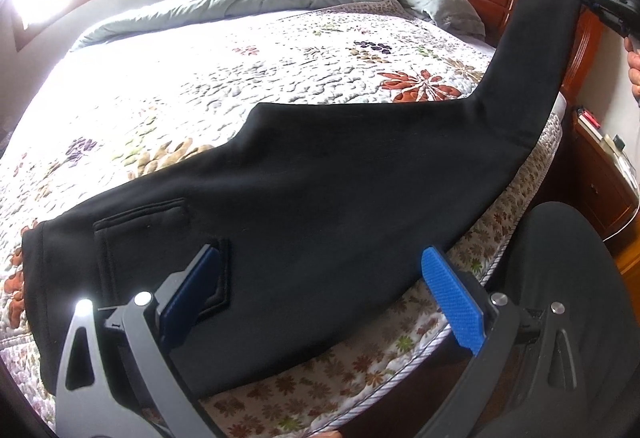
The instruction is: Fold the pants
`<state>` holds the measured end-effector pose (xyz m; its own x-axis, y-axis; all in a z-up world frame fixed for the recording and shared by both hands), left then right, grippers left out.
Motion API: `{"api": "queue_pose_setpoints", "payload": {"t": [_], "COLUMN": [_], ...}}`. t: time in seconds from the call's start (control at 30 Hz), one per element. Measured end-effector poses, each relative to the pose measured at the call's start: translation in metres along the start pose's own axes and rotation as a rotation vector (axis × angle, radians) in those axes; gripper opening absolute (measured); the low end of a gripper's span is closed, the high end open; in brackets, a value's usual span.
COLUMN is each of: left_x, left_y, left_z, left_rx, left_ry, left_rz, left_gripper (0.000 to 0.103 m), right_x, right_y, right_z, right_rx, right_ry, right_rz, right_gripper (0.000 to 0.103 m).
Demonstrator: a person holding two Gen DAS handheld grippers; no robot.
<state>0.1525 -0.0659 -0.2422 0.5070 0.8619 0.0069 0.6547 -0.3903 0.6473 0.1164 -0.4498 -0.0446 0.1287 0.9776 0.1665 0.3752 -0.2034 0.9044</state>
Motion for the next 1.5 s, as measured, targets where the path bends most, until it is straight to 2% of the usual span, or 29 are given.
{"api": "queue_pose_setpoints", "payload": {"t": [0.9,1.5], "left_x": [0.055,0.069], "left_y": [-0.031,-0.041], "left_z": [-0.021,-0.014], "left_rx": [-0.036,-0.044], "left_ry": [0.021,0.009], "left_rz": [-0.132,-0.181], "left_gripper": [0.1,0.1], "right_x": [0.095,0.155], "right_y": [-0.012,-0.05], "right_z": [0.026,0.052], "right_rx": [0.053,0.127], "right_ry": [0.046,0.037], "right_rz": [-0.184,-0.381], "right_gripper": [0.01,0.01]}}
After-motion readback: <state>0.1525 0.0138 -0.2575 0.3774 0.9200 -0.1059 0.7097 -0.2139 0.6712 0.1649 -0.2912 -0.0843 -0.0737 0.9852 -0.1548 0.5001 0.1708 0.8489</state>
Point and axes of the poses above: each gripper's, at about its wrist camera, not at the fingertips, and z roughly the way its jaws point, x to its left, y to its top, the point moved 7 cm from there along z, roughly the way its jaws point, and after that the axes turned 5 degrees about y, right-handed, at the moved point
